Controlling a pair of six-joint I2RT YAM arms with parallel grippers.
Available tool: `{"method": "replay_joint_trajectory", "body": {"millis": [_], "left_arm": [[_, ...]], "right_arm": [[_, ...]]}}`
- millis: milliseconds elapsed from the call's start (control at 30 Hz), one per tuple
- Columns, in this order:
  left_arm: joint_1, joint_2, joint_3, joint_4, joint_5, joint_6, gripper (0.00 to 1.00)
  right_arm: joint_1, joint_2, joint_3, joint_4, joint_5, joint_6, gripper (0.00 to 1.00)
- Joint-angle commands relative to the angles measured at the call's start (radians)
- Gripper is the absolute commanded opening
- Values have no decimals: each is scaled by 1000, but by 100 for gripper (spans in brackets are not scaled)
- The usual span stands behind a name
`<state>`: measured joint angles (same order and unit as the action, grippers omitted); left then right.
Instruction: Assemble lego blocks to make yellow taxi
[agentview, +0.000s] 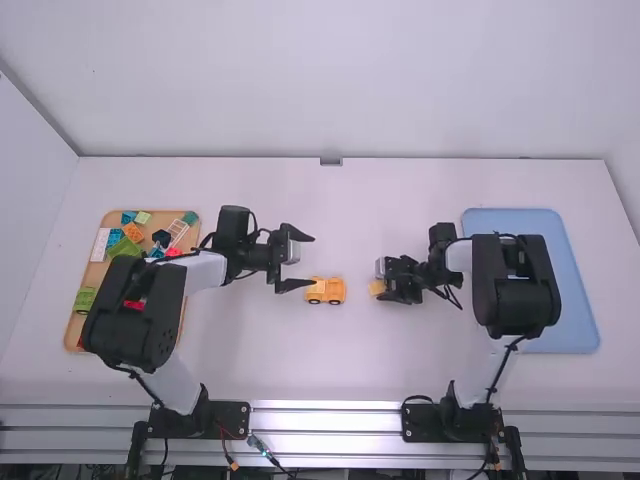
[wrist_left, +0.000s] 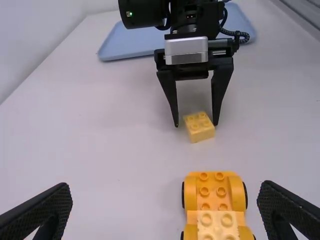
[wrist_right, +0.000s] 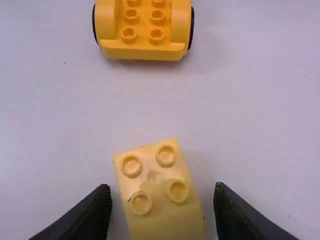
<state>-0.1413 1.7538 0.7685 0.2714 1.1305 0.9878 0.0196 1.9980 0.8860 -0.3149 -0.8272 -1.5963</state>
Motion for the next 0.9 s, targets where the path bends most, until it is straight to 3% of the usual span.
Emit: {"method": "replay_joint_trajectory", "body": {"millis": [0, 200, 467, 667, 733, 867], "left_arm": [[-3, -1, 11, -6, 33, -5, 99], [-11, -1, 11, -23, 32, -4, 99], [-25, -1, -17, -23, 23, -3, 99], [-74, 4, -59, 14, -86, -3, 99], [-95, 14, -70, 42, -104, -3, 99], [-108, 26, -85, 68, -99, -3, 99]], "right_arm": [[1, 26, -1, -6, -10, -1, 49], [1, 26, -1, -7, -16, 3, 38], [13, 26, -1, -6, -33, 3, 34], [14, 26, -1, -7, -67, 2, 29], [13, 26, -1, -11, -78, 7, 34], [21, 26, -1, -3, -62, 55, 55]]}}
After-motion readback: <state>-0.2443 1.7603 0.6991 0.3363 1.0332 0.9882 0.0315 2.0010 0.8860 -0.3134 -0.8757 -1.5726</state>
